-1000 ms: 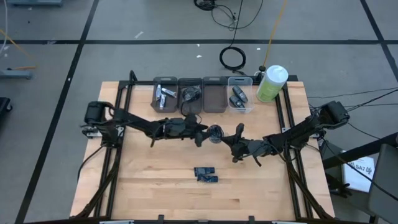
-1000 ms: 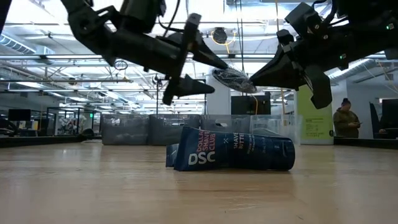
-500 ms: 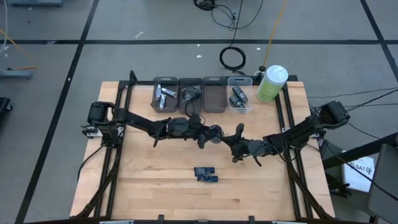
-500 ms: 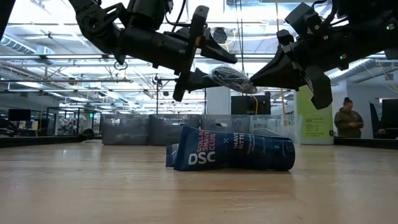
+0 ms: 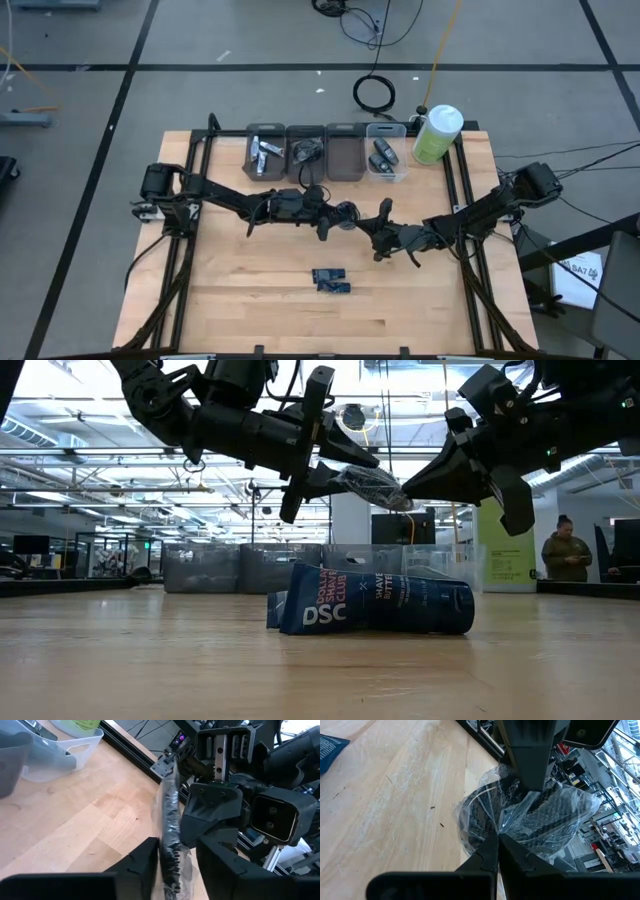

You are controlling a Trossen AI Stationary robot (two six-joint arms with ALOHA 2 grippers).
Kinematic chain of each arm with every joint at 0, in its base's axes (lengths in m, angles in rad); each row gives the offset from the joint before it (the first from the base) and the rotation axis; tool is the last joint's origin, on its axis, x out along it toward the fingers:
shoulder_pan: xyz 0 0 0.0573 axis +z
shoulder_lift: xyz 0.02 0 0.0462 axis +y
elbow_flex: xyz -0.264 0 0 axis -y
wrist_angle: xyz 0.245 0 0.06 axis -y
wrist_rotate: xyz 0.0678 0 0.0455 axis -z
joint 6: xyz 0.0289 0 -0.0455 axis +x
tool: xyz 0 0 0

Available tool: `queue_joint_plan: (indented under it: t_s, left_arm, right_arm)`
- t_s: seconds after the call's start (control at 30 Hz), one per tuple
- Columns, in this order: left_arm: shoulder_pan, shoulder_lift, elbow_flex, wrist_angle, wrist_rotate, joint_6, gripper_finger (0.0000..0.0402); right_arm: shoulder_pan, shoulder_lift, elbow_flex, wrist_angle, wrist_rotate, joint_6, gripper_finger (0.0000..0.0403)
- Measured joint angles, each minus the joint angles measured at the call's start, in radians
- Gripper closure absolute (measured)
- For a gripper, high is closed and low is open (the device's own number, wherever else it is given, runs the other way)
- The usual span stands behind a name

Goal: Pick & Place Travel size toiletries
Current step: Put the hair brush into the middle black bin

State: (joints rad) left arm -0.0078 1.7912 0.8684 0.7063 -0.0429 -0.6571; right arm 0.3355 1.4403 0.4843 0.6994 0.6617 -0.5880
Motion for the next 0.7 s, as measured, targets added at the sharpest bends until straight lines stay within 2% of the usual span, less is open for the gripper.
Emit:
queue_joint_plan:
  t_s: [0.7]
  left_arm:
    - [0.000, 0.000, -0.001, -0.001, -0.002, 0.053, 0.0381]
  right_arm:
    - [0.000, 0.000, 0.000, 0.000, -0.001, 0.022, 0.0403]
